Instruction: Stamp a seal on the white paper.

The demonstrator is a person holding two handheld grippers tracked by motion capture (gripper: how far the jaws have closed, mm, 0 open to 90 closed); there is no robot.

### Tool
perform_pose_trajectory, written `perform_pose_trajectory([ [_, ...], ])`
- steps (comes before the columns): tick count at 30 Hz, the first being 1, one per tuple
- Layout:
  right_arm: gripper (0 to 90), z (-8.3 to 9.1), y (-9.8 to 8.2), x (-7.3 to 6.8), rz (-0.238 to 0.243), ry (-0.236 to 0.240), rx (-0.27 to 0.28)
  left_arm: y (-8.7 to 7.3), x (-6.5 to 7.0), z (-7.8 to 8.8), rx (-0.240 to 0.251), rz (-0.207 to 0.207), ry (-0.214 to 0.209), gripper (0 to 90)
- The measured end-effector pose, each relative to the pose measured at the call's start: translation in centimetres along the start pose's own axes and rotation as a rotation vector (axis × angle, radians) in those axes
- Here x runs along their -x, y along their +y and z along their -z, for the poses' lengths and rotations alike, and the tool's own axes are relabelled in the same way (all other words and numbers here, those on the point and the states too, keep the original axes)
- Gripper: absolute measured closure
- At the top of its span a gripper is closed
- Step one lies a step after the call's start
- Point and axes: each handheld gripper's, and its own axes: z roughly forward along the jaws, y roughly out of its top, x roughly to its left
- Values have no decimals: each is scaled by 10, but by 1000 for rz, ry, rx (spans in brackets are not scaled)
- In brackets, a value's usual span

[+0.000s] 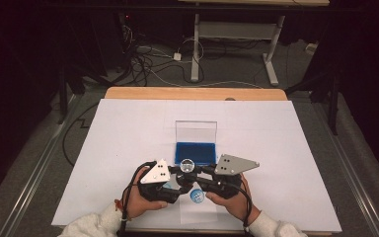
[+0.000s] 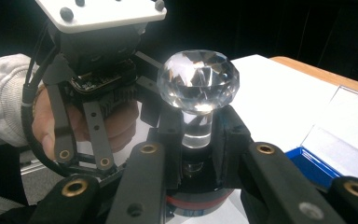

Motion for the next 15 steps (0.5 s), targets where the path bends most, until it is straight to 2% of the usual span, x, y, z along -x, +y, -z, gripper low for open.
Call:
perform_pose_trajectory([
  [7,756,-2,-2,0,-14,8,13,-1,-1,1,5,12,-4,366],
  [15,755,-3,-5,0,-10,6,11,-1,0,1,-4,4,10,366],
])
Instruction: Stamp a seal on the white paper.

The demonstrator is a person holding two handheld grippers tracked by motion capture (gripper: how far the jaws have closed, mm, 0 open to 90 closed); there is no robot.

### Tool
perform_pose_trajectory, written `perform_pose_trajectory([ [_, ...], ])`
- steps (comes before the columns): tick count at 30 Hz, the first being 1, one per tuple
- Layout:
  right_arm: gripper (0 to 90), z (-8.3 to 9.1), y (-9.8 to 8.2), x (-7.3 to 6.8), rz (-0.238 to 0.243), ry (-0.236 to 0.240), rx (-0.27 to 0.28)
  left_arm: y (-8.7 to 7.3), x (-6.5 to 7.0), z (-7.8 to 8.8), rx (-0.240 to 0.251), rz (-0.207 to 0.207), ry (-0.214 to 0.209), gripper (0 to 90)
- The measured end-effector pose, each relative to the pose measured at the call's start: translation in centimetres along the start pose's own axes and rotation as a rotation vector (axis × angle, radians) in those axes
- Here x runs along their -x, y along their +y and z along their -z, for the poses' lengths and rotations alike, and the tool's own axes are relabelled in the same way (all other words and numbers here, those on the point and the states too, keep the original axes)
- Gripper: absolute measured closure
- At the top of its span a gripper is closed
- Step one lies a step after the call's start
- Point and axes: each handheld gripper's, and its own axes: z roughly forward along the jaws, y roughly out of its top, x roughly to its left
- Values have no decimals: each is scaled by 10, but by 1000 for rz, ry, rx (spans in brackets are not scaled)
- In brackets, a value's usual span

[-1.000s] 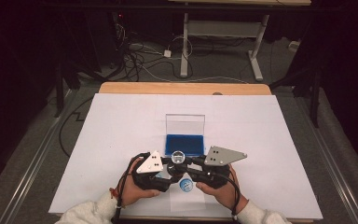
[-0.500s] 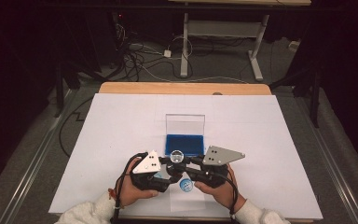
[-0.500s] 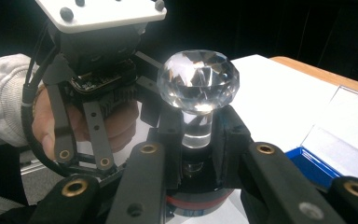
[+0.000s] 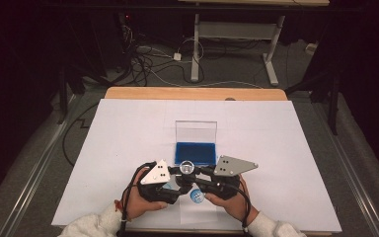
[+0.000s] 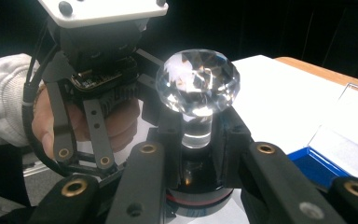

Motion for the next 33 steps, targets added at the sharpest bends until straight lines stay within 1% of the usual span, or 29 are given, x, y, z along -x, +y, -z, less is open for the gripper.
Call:
perform_pose_trajectory([
  [1,755,0,-1,0,-8,2,3,0,0,0,-2,1,-1,367],
  [12,754,-3,-3,1,-4,7,-11,-1,0,-2,-25,-7,3,367],
  [17,753,-3,-4,0,9,9,-20,-2,1,-3,-39,-16,11,367],
  [19,753,-3,-4,0,12,5,-20,-1,1,-3,-42,-16,12,367],
  [22,755,-5,-5,0,28,-3,-21,-2,1,-3,-48,-12,16,367],
  [31,755,-6,-6,-1,33,-1,-24,-1,1,-3,-61,-12,23,367],
  [33,756,-6,-6,-1,46,-4,-21,-1,1,-3,-64,-12,22,367],
])
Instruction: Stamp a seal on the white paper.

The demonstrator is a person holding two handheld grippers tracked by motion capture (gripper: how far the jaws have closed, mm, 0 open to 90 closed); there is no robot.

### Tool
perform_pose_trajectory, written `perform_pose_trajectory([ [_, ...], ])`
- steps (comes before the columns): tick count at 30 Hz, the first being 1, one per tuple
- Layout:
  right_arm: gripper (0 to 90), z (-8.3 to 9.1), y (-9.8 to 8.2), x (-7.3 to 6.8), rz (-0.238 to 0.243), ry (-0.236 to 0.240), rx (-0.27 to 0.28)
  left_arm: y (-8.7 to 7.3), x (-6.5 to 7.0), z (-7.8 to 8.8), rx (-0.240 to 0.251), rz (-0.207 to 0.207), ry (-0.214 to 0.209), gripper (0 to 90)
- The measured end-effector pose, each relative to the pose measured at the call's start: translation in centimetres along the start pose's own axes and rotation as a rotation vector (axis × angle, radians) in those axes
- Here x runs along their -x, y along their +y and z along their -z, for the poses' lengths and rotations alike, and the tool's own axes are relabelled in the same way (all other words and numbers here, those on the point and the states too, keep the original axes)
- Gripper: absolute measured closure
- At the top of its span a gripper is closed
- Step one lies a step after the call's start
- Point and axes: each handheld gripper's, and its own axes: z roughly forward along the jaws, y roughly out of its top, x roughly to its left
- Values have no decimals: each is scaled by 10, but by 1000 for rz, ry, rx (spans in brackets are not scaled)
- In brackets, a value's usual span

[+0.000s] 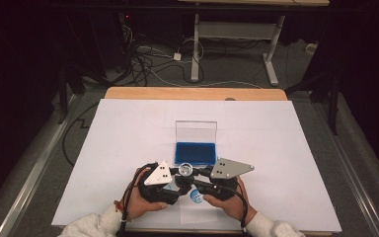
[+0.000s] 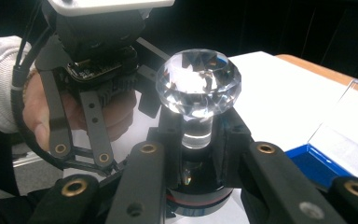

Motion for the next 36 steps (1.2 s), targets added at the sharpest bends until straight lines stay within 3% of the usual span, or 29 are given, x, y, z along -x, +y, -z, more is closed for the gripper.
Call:
perform_pose_trajectory([
  [11,757,-2,-1,-1,20,-5,5,1,-1,1,-2,27,-2,367],
  [18,758,-1,-2,-1,10,5,28,-1,-2,2,26,51,-36,367],
  [36,756,-3,-8,1,4,11,30,-1,0,0,-4,13,0,367],
])
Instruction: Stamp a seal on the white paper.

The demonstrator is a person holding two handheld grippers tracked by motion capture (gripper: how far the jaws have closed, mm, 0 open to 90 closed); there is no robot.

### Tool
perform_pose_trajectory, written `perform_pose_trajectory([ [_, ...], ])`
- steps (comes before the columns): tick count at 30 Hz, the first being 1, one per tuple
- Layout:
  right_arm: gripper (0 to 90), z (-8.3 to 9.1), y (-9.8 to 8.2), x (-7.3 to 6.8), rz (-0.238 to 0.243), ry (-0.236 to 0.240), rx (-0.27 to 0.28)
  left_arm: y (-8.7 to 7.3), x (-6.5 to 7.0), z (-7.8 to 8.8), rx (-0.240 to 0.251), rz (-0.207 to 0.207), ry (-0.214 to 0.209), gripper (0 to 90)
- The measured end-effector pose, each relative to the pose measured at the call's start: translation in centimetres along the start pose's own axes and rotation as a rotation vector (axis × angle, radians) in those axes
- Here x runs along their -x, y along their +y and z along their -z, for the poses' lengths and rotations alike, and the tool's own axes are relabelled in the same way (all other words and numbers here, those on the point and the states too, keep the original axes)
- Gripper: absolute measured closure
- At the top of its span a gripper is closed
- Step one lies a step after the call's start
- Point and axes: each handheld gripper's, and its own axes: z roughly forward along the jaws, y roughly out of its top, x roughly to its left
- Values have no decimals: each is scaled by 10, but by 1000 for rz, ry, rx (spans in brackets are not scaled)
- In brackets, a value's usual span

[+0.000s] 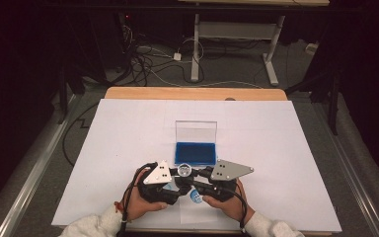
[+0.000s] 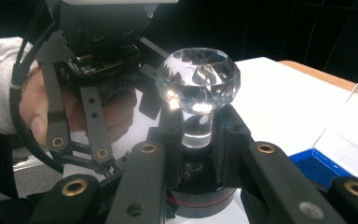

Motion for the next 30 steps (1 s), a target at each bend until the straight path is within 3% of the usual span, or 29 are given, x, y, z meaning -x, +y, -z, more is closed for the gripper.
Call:
perform_pose_trajectory([
  [8,742,-2,-3,1,-3,-5,-20,-1,1,-3,-41,-42,31,367],
  [14,627,-5,-5,-1,-7,-7,-42,-2,2,-6,-57,-57,41,367],
  [21,508,-3,-1,1,-23,-25,-22,-3,3,-7,-64,-62,34,367],
  [27,512,0,3,1,-18,-23,-2,-3,3,-8,-68,-66,25,367],
  [30,557,0,3,2,-23,-8,-2,-4,4,-9,-70,-69,26,367],
])
